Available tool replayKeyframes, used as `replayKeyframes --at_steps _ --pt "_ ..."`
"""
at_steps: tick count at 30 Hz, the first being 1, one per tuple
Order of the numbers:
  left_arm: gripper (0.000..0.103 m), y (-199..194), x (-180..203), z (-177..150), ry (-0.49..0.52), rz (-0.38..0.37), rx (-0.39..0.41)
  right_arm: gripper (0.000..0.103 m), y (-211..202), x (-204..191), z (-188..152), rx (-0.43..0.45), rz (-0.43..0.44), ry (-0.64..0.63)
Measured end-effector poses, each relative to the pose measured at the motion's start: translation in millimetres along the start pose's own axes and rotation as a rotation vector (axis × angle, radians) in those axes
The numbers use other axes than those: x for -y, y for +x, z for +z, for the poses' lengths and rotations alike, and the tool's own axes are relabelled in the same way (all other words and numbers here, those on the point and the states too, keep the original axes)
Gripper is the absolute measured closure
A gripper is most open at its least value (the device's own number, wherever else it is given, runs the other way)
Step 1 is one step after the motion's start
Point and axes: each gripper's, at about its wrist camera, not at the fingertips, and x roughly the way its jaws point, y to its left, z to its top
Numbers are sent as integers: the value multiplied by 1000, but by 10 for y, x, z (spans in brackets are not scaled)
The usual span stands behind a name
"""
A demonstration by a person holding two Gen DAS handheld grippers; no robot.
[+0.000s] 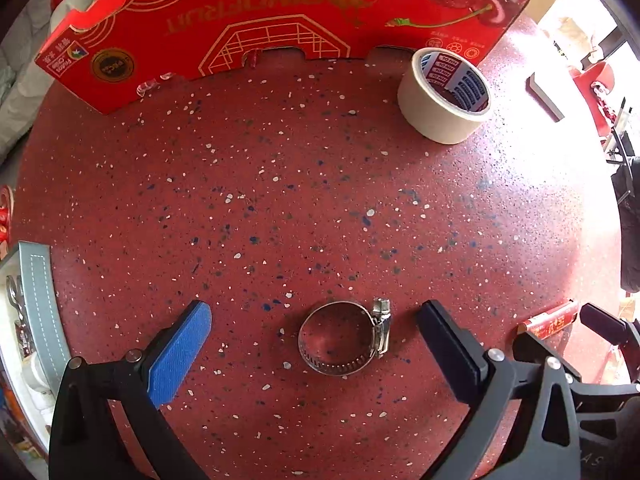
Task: Organize rigid objects
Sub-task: 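Grasp the hose clamp with the left gripper while the right grasps the red lighter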
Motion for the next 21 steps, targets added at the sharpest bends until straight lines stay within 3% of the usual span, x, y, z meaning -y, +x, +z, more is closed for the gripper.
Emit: replayKeyframes --at_steps 5,10,15,18,21 --pt "0 -34 -144 -138 3 -1 34 1 191 153 135 -19 -15 -19" --pt "0 -76 -253 -294 6 -1 33 0 257 107 39 -13 -9 -18" --pt "0 -103 -105 -162 4 5 23 0 161 -20 -101 -58 -13 -38" --pt "2 -84 -72 -127 -8 5 -14 10 114 -25 -93 -49 -46 -60" --pt "17 -158 61 -138 49 0 -6 24 48 -134 -97 -30 -54 -91"
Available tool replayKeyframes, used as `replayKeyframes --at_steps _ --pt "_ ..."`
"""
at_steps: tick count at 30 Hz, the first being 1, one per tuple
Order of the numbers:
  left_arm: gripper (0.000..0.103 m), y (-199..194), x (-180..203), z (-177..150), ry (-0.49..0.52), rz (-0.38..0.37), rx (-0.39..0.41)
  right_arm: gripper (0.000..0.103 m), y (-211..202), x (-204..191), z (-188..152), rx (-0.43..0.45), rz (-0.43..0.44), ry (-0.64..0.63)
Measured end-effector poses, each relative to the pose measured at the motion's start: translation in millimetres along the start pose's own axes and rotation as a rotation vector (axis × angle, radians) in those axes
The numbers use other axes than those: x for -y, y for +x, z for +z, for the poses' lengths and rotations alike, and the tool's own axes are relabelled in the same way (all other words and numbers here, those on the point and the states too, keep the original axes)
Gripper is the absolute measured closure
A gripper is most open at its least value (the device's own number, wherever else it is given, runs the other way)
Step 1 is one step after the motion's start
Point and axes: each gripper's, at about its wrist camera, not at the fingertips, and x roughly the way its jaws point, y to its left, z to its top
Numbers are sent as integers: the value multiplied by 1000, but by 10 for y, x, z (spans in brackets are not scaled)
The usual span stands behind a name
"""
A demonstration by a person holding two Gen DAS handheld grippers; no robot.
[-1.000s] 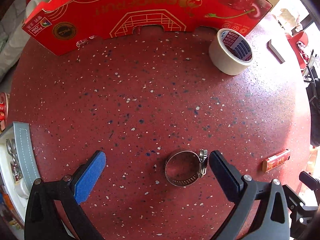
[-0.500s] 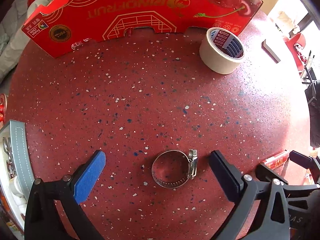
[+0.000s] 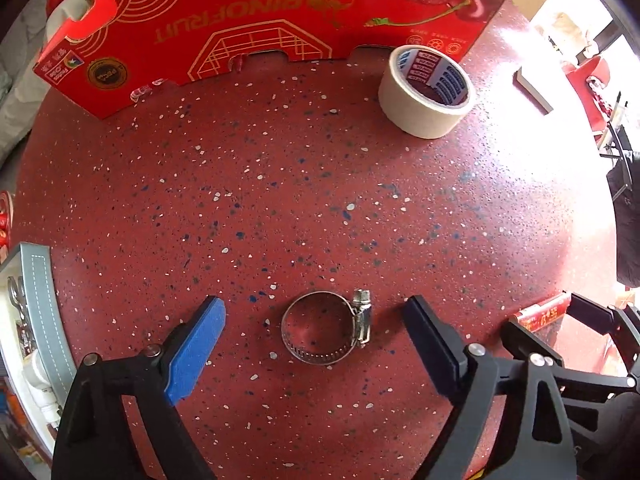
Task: Organize rigid objects
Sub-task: 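Grasp the hose clamp with the left gripper while the right grasps the red lighter, then carry the hose clamp and red lighter over the white tray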
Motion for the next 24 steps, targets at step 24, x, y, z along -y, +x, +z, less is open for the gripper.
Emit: replayKeyframes --at_steps 24 --pt "59 -805 -169 -944 164 -148 -24 24 -419 -377 -1008 -9 86 17"
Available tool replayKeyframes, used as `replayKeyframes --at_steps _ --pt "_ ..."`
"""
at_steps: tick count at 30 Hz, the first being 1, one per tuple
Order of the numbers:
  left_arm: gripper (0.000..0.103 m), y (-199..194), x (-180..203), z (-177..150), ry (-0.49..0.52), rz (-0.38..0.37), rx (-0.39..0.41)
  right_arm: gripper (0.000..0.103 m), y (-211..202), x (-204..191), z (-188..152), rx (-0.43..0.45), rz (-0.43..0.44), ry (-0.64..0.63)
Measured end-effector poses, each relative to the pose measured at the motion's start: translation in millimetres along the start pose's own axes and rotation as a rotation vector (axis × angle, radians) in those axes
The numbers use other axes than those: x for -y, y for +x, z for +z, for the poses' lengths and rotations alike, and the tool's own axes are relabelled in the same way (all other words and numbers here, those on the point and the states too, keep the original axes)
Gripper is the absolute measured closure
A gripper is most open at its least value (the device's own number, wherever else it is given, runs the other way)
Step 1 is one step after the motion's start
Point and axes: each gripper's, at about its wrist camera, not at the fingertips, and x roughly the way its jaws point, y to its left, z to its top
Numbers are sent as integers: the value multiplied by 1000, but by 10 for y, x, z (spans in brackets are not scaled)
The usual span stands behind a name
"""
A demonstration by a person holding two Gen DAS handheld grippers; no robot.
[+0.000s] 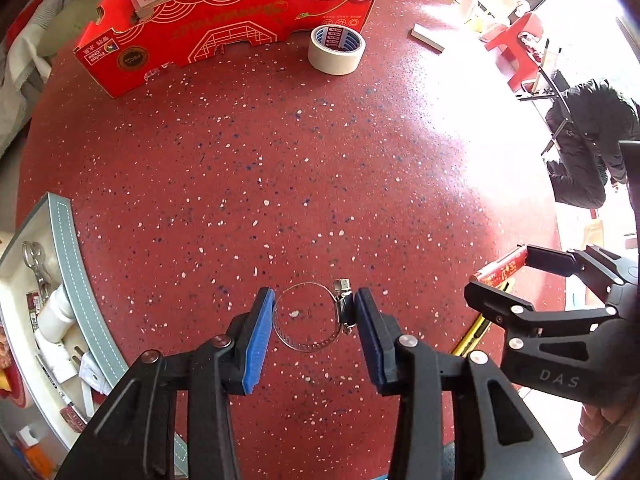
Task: Organize rigid objects
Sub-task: 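Carry the hose clamp and red lighter over the white tray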
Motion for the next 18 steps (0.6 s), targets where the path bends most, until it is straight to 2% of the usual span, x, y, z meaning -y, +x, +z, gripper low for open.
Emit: replayKeyframes --at_steps 10,18 --pt "58 -326 -253 -452 48 -42 6 24 -146 -365 -445 -12 3 -2" --pt "58 -425 -387 -548 48 -80 34 24 -268 -532 -370 -4 -28 -41"
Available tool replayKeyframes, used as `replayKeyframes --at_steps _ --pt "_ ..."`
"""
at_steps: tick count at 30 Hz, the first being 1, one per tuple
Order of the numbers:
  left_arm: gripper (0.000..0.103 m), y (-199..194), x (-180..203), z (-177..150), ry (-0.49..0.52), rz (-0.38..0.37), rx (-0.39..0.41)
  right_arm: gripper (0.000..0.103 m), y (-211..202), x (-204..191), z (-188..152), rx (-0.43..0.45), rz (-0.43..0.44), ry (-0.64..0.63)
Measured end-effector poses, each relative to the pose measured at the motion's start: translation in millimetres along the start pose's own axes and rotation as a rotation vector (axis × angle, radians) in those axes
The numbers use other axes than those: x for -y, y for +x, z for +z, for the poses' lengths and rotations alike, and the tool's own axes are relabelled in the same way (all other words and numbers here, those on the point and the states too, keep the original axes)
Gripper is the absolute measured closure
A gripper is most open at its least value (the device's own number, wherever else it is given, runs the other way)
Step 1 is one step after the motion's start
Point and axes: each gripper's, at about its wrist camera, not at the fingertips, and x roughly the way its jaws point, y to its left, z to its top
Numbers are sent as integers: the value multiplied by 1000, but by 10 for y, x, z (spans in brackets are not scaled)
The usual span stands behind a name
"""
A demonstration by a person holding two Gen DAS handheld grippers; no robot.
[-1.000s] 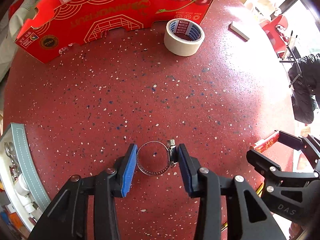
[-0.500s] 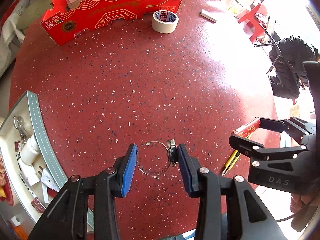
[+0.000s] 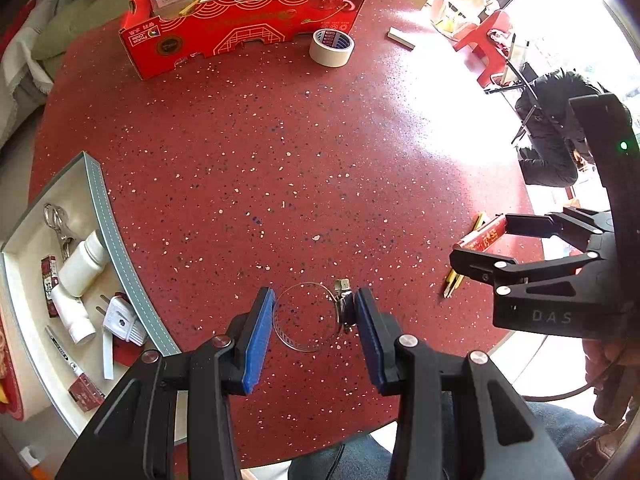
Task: Organize rigid objects
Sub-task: 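Carry the hose clamp and red lighter over the white tray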
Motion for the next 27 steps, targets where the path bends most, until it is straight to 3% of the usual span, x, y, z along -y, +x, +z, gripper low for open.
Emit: replayKeyframes --at_steps 11,27 --pt "58 -129 -157 -122 -26 -39 41 24 -139 -138 48 1 -40 -55" --pt "58 -275 -369 -172 -105 -35 101 24 -263 -303 61 31 -83 -111"
